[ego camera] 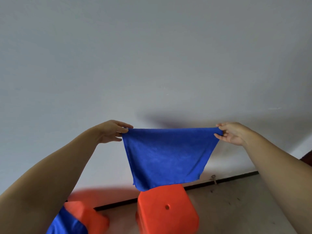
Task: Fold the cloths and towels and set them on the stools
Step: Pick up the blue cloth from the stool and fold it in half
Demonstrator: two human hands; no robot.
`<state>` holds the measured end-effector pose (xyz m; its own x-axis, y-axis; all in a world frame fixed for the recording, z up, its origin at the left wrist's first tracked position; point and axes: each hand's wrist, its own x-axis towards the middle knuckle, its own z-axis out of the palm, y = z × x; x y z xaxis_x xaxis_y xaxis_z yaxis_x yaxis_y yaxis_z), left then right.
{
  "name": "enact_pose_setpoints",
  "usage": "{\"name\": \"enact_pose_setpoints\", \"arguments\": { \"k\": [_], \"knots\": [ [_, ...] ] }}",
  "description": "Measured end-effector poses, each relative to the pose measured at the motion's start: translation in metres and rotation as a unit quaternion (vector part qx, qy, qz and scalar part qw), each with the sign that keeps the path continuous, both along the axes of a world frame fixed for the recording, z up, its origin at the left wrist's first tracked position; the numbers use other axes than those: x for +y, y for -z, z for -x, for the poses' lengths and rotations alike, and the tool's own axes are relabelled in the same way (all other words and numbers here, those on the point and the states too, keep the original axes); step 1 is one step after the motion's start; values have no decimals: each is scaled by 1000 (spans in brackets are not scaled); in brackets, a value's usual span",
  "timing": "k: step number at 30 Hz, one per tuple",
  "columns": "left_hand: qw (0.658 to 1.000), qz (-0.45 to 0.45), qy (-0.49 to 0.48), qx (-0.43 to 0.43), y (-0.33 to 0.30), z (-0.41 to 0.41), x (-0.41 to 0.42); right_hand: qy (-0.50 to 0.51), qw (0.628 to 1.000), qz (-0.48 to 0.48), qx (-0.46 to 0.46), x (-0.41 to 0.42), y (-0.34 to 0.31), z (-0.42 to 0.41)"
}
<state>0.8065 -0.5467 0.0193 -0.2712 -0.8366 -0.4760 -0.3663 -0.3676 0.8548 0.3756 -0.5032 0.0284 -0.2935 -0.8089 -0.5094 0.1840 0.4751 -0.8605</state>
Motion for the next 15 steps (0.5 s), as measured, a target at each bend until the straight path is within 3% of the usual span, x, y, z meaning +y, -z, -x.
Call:
{"name": "enact_pose_setpoints", "arguments": {
  "k": [6,11,13,15],
  "knots": [
    [995,47,29,-79,17,4,-3,-127,988,-55,64,-4,8,1],
    [989,45,92,-111,20,8,-1,-254,953,-71,149,-4,20,3],
    [974,70,140,-164,22,12,0,-317,905,-96,268,-5,25,1],
    [952,90,188,-224,25,19,2,-395,809,-130,416,-7,24,-4]
  ]
}}
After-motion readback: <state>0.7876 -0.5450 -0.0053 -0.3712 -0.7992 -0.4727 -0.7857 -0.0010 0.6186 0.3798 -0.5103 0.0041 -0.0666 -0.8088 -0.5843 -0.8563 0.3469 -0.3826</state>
